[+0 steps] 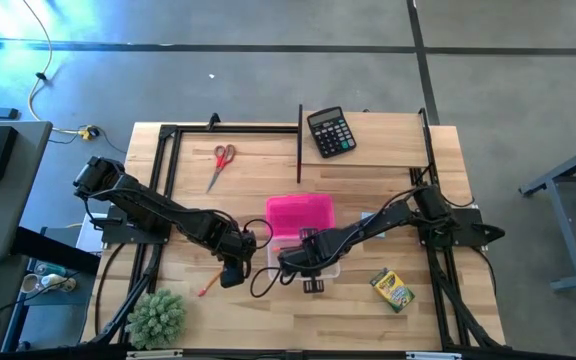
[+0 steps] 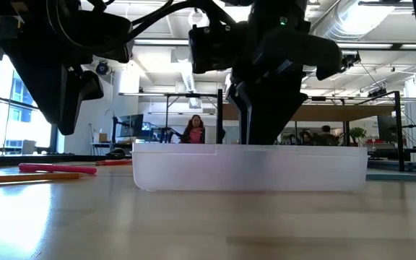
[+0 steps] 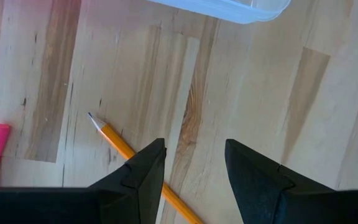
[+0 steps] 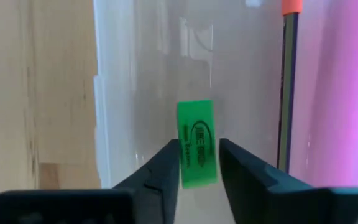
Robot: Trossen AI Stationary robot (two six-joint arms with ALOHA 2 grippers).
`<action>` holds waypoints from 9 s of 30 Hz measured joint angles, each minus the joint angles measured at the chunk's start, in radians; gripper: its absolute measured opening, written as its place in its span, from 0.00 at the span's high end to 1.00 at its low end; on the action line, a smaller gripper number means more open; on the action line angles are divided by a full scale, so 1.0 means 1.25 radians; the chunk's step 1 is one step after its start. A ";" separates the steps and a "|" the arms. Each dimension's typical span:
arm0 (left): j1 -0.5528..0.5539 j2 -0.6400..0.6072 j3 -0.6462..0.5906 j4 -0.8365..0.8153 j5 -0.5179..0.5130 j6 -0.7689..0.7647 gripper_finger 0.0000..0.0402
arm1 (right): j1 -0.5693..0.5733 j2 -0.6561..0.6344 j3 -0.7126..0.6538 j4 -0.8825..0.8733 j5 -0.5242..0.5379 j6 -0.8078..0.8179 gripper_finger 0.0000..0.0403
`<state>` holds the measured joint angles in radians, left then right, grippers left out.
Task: Pack school essentials
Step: Put the green eraser into the transparent box, then put the orange pencil into the transparent box, then put the pink pen into the transparent box
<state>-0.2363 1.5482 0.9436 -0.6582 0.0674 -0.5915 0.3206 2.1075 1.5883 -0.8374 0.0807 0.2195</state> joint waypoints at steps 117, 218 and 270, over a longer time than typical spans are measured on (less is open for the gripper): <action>-0.346 0.148 0.000 -0.085 -0.017 -0.648 0.95 | 0.001 -0.290 0.000 -0.274 0.267 0.113 0.57; 0.079 0.251 0.254 0.041 -0.062 0.266 0.68 | -0.005 -0.490 0.001 -0.321 0.455 0.224 0.57; -0.188 0.069 0.097 -0.051 -0.143 -0.028 0.71 | 0.221 -0.482 0.000 -0.499 0.372 0.649 0.53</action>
<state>-0.4708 1.6344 1.0649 -0.7225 -0.1118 -0.6259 0.5968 1.5055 1.5883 -1.4618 0.5451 1.0309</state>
